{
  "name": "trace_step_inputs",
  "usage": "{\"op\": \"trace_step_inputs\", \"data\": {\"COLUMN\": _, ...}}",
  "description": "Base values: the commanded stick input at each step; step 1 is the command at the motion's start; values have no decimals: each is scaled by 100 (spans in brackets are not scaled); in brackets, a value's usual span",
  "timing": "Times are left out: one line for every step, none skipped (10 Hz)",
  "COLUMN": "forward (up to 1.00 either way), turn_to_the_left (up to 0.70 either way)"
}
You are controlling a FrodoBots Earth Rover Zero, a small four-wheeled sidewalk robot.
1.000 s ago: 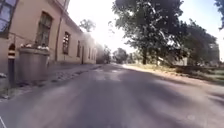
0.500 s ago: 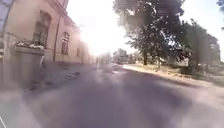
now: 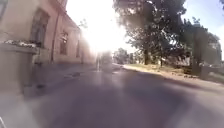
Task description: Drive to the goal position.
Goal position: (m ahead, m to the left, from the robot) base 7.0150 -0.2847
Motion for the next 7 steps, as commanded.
{"op": "trace_step_inputs", "data": {"forward": 70, "turn_to_the_left": 0}}
{"op": "trace_step_inputs", "data": {"forward": 70, "turn_to_the_left": 0}}
{"op": "trace_step_inputs", "data": {"forward": 70, "turn_to_the_left": 8}}
{"op": "trace_step_inputs", "data": {"forward": 70, "turn_to_the_left": 10}}
{"op": "trace_step_inputs", "data": {"forward": 70, "turn_to_the_left": 4}}
{"op": "trace_step_inputs", "data": {"forward": 70, "turn_to_the_left": 0}}
{"op": "trace_step_inputs", "data": {"forward": 70, "turn_to_the_left": 0}}
